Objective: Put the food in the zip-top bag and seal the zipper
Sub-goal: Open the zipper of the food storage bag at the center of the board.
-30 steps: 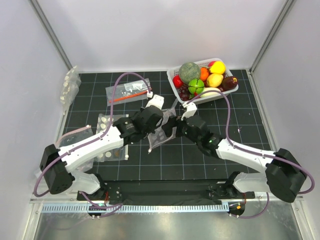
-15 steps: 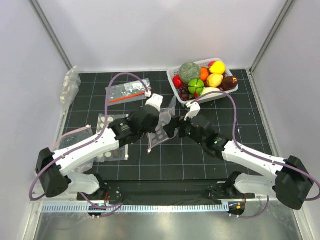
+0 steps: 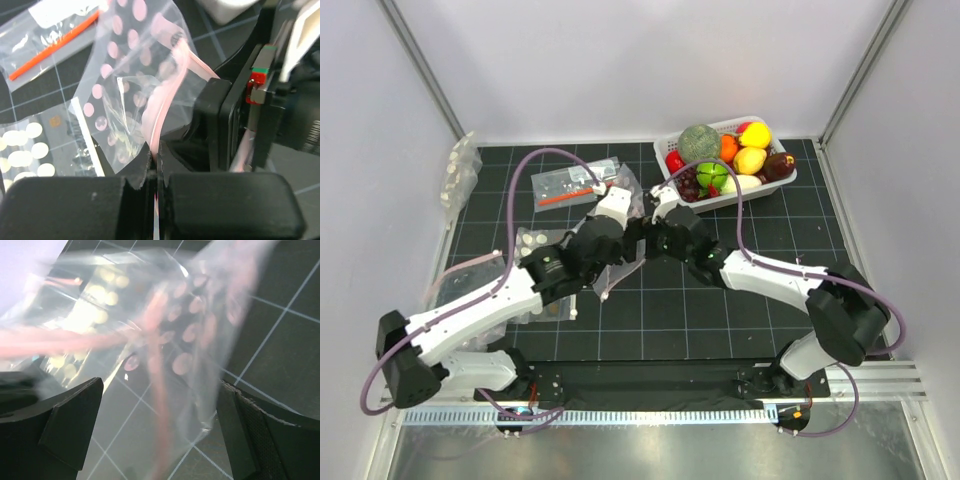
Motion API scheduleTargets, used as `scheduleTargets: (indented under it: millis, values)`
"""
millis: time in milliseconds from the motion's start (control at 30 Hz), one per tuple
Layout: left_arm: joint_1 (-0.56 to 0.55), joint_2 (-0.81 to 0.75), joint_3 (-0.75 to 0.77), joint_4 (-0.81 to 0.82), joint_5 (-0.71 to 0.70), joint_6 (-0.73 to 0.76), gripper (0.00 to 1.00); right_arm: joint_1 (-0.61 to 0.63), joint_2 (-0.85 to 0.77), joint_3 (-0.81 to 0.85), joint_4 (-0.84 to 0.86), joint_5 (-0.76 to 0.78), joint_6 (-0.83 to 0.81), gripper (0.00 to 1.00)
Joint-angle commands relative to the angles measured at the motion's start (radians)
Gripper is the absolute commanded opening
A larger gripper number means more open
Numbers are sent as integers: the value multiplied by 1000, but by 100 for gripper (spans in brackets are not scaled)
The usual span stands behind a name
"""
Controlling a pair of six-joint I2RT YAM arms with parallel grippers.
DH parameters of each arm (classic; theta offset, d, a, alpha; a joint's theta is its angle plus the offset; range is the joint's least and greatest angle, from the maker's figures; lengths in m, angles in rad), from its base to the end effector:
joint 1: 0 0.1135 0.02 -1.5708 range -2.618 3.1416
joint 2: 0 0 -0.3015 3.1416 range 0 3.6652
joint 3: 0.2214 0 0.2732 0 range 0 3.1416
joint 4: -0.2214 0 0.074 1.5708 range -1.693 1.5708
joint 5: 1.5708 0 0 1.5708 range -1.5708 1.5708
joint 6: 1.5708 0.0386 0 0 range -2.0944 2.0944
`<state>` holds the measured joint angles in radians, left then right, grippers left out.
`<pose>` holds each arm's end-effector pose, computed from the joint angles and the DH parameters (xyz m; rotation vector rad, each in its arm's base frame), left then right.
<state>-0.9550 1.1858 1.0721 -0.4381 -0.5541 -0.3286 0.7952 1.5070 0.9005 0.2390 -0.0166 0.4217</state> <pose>0.1722 -0.2081 0.3663 0.3162 2.0149 -0.2149 0.2509 0.2568 0.2713 -0.3880 1.9913 0.8100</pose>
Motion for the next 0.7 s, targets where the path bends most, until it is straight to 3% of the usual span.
scheduleTargets:
  millis: [0,133,333,567,667]
  values:
    - [2,69,19,55,-56,33,0,-19,19,47,88,-109,8,100]
    - [38,146,19,73,-66,31,0,-21,19,31,111,-105,29,100]
    - [108,236,34,96,-1,14,0,-19,-1,6,-19,217,34,100]
    - [113,199,-4,137,-17,11,0,-22,-50,-35,-29,231,43,99]
    - [113,163,-21,147,-7,8,0,-22,-100,-58,-30,213,28,92]
